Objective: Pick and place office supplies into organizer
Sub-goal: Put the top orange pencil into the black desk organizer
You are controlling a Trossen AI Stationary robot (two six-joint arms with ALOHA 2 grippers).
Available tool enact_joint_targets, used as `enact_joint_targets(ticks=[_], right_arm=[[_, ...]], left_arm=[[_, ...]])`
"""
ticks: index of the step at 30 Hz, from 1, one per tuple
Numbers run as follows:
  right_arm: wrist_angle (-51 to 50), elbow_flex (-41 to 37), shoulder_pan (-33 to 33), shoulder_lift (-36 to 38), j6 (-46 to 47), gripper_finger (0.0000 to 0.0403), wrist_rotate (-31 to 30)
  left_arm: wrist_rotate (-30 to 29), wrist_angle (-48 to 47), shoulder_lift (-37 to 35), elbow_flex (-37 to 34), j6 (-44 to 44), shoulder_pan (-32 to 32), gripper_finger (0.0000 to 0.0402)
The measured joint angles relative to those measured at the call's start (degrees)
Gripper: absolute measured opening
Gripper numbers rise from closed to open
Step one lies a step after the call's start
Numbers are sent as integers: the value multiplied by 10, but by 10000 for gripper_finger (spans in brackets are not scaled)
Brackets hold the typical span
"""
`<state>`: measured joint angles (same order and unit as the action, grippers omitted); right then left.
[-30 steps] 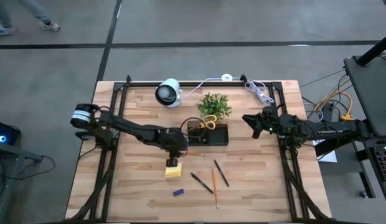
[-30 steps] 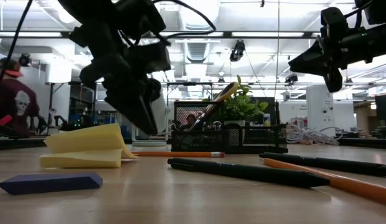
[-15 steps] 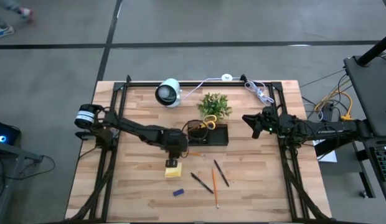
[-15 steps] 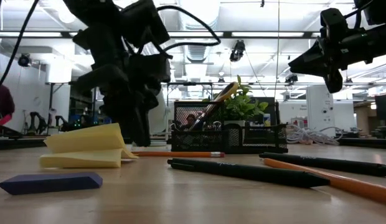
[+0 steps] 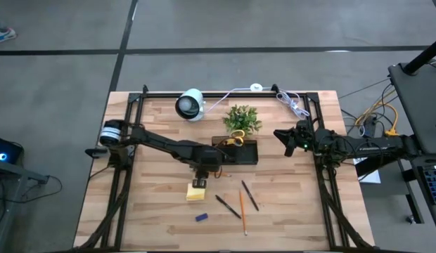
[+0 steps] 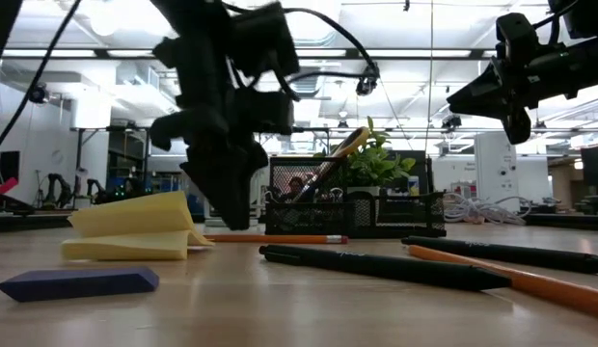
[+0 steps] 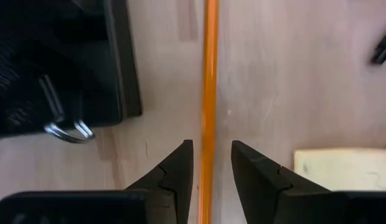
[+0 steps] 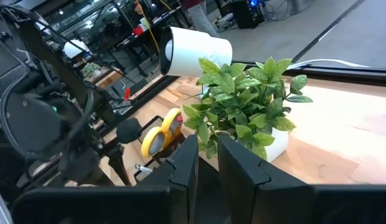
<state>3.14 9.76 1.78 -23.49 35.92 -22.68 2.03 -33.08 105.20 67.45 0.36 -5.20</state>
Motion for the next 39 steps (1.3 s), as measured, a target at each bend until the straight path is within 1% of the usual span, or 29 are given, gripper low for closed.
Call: enact_joint_targets(ticks=[2, 8, 17, 27, 31, 35, 39], right_arm=[[0, 0, 0, 0, 1, 52, 0], [0, 0, 0, 0, 1, 52, 0], [0, 0, 0, 0, 1, 52, 0], [0, 0, 0, 0, 1, 52, 0], [0, 0, 0, 0, 1, 52, 0], [0, 0, 0, 0, 1, 52, 0], [0, 0, 0, 0, 1, 52, 0]], left_arm=[[0, -18, 14, 17, 2, 0, 93], [0, -19, 34, 34, 17, 0, 93], [5, -20, 34, 33, 26, 1, 93], [7, -43, 39, 31, 34, 3, 92], [10, -46, 54, 32, 34, 4, 73], [14, -50, 66, 32, 34, 4, 41], [17, -50, 64, 32, 33, 4, 10]])
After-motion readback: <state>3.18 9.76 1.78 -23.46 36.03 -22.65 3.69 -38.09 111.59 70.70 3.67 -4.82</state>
